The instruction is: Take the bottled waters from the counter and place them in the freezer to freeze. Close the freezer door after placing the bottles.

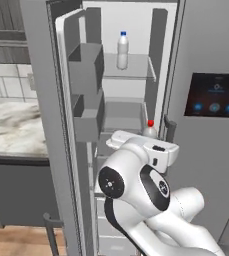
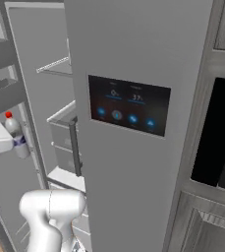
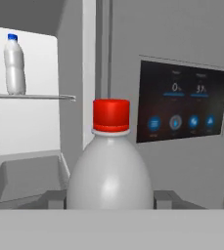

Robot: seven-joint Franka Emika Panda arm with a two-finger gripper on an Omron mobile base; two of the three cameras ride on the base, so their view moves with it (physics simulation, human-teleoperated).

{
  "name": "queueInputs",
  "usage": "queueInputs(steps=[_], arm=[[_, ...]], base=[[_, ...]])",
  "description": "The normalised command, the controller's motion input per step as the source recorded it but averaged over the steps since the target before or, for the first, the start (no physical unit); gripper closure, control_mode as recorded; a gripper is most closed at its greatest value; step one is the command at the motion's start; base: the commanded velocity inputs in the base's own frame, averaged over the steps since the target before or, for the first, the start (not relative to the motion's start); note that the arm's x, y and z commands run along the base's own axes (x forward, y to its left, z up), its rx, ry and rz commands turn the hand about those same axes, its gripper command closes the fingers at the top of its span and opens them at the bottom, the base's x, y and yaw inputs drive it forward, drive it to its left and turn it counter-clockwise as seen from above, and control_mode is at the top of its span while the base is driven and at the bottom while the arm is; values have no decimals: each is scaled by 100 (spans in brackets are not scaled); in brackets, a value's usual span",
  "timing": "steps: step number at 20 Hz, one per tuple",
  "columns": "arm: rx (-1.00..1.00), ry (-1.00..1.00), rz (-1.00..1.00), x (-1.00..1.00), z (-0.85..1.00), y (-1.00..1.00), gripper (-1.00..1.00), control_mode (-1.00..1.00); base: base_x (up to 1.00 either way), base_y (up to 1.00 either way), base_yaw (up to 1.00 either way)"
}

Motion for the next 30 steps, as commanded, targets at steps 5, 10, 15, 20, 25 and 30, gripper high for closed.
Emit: queueInputs(steps=[5, 10, 15, 20, 25, 30], arm=[[0, 0, 0, 0, 0, 0, 100, 100], [0, 0, 0, 0, 0, 0, 100, 100], [0, 0, 0, 0, 0, 0, 100, 100], [0, 0, 0, 0, 0, 0, 100, 100], [0, 0, 0, 0, 0, 0, 100, 100], [0, 0, 0, 0, 0, 0, 100, 100]], base=[[65, 5, -2], [82, 27, -12], [67, 60, -8], [72, 69, -5], [63, 40, -6], [25, -2, 0]])
